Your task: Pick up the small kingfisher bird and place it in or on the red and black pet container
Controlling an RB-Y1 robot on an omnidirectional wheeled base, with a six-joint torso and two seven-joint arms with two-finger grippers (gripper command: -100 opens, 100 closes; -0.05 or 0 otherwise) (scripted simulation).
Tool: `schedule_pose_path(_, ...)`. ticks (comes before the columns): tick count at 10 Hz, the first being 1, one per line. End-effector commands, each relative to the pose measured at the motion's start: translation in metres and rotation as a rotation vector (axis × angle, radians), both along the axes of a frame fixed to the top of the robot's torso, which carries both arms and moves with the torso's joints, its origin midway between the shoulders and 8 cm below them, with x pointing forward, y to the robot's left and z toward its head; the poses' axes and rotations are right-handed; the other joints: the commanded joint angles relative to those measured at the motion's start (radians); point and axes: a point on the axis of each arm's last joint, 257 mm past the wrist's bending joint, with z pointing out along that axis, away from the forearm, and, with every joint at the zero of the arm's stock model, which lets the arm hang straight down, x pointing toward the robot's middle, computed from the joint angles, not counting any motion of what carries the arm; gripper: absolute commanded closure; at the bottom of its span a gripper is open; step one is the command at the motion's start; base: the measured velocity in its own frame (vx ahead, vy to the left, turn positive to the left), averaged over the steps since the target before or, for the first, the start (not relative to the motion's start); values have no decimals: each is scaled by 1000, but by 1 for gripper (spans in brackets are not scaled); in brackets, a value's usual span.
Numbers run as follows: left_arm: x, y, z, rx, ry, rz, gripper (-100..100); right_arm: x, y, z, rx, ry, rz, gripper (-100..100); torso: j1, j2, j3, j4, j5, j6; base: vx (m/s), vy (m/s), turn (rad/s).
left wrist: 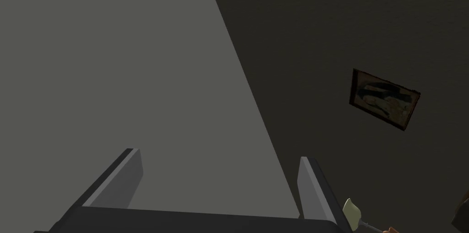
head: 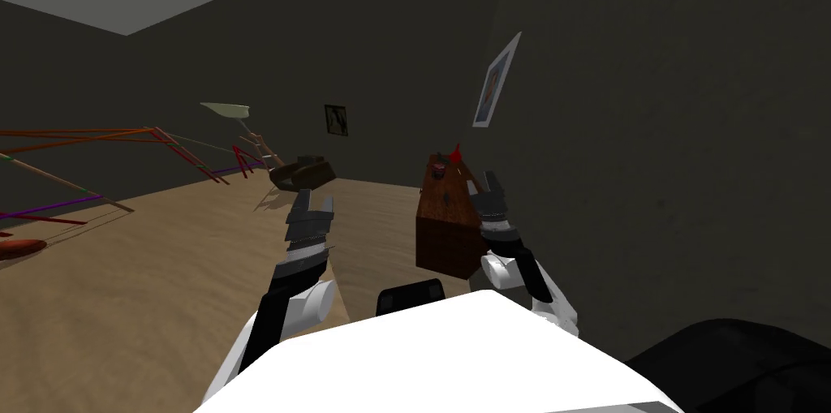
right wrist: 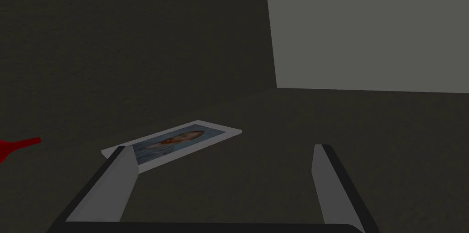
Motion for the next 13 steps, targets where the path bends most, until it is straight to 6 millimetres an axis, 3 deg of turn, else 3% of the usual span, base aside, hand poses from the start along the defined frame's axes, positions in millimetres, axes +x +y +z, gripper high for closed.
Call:
schedule_pose_path(1, 0, 0, 0, 0, 0, 0, 0, 4, -2, -3, -24, 21, 7, -100, 0, 0, 0, 0, 0, 0, -95, 11, 11)
schedule_pose_path(9, 0, 0, 0, 0, 0, 0, 0, 42, -29, -42, -138, 202, 18, -100, 2, -2, -1, 0, 0, 0, -92, 20, 42)
schedule_pose_path(13, 0, 0, 0, 0, 0, 0, 0, 66, -54, -75, -204, 346, 7, -100, 1, -3, -1, 0, 0, 0, -68, 30, 73)
